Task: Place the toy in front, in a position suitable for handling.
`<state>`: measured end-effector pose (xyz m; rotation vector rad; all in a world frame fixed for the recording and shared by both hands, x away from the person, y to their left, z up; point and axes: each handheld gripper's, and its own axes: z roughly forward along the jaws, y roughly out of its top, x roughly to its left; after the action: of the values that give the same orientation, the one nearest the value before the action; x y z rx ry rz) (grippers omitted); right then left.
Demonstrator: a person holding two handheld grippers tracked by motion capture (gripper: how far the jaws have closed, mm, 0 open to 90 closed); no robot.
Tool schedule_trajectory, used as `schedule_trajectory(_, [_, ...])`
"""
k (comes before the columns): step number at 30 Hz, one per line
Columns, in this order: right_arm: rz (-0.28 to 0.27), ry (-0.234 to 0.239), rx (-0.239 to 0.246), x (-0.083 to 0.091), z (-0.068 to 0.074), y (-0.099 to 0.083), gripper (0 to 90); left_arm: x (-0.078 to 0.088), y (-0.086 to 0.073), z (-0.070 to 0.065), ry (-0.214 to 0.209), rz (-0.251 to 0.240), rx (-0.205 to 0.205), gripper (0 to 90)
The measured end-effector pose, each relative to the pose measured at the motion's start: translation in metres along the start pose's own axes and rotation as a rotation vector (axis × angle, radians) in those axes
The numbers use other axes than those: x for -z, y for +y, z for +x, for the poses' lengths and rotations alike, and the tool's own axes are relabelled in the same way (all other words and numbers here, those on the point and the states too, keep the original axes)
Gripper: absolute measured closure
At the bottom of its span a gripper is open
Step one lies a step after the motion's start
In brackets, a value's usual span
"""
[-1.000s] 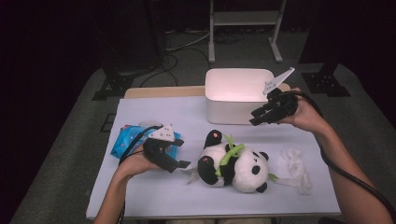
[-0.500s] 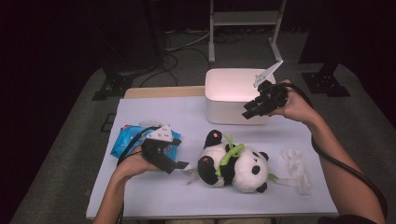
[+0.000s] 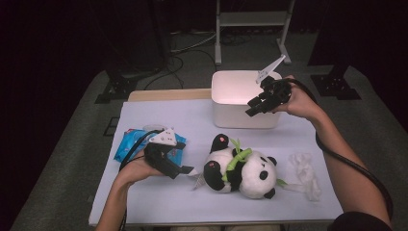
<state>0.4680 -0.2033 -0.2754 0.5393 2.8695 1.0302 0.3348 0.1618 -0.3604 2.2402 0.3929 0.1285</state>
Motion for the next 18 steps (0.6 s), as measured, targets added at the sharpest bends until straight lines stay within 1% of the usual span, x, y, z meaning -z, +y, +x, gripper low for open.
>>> schedule_trajectory(3, [0.007, -0.005, 0.005, -0.001, -0.001, 0.003, 52.1, 0.0, 0.0, 0.0, 0.001, -0.001, -0.001, 10.4])
schedule_trajectory(4, [0.017, -0.008, 0.007, -0.001, -0.002, 0.005, 51.9, 0.0, 0.0, 0.0, -0.002, 0.002, -0.002, 10.4])
schedule_trajectory(8, [0.015, -0.01, 0.005, -0.001, -0.006, 0.008, 51.9, 0.001, 0.0, 0.0, -0.009, 0.004, 0.0, 10.4])
schedule_trajectory(11, [0.017, -0.013, 0.003, -0.001, -0.007, 0.009, 51.9, 0.001, 0.0, 0.0, -0.005, 0.002, -0.003, 10.2])
schedule_trajectory(12, [0.019, -0.013, -0.001, -0.002, -0.008, 0.009, 51.7, 0.002, 0.001, -0.001, -0.009, -0.007, 0.002, 10.2])
schedule_trajectory(15, [0.016, -0.013, 0.0, -0.002, -0.009, 0.009, 51.7, 0.002, 0.001, -0.001, -0.014, -0.006, -0.001, 10.1])
schedule_trajectory(18, [0.024, -0.023, 0.003, -0.003, -0.011, 0.01, 51.7, 0.0, 0.0, -0.002, -0.016, 0.002, -0.002, 10.2])
